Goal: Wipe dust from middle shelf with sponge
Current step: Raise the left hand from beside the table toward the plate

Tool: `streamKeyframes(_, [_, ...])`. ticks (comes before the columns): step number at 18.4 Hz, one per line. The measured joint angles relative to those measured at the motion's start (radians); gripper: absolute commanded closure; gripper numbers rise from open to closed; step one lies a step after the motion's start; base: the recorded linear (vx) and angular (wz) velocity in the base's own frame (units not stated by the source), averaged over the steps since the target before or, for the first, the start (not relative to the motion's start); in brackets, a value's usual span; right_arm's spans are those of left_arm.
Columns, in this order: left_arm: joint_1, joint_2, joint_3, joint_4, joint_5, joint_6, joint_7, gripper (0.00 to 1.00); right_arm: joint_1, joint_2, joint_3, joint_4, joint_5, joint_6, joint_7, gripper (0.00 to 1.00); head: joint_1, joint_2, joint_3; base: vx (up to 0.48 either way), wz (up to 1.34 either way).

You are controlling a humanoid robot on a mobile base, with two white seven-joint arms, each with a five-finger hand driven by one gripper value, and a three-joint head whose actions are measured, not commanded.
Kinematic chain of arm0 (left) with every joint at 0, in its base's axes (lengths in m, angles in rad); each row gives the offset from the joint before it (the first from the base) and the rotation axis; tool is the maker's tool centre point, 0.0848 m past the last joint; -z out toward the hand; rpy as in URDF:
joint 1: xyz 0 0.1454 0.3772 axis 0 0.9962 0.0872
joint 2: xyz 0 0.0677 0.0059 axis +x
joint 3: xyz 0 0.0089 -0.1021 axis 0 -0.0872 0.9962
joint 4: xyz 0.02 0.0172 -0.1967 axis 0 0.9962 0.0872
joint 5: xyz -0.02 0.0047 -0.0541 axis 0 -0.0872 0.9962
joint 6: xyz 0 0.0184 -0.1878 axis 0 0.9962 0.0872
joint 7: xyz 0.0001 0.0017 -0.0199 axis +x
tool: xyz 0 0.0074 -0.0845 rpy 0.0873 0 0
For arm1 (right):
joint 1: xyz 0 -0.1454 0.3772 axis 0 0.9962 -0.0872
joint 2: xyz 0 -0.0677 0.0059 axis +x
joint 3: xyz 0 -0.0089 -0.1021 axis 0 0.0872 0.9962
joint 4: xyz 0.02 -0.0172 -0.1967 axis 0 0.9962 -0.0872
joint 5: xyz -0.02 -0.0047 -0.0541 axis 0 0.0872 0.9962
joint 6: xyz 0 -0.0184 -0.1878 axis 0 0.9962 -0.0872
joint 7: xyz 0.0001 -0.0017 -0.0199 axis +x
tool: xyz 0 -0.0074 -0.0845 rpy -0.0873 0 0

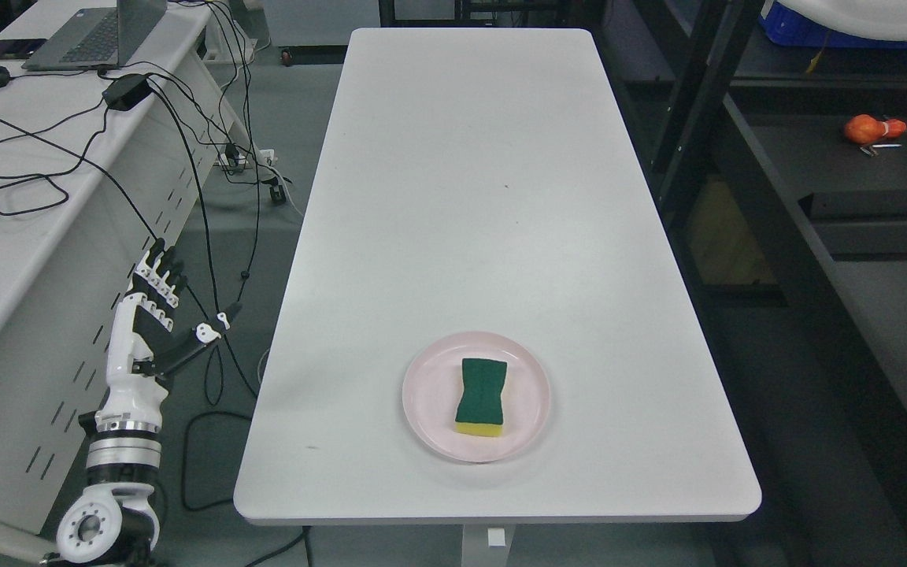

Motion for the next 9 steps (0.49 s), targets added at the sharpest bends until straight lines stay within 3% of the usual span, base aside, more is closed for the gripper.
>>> streamKeyframes(9, [-0.01, 0.001, -0.005, -0.003, 0.0, 0.007, -0.008, 0.01, 0.0, 0.0, 0.0, 0.0, 0.0, 0.0, -0.001, 0.0, 0.0, 0.0, 0.0, 0.034, 0.0])
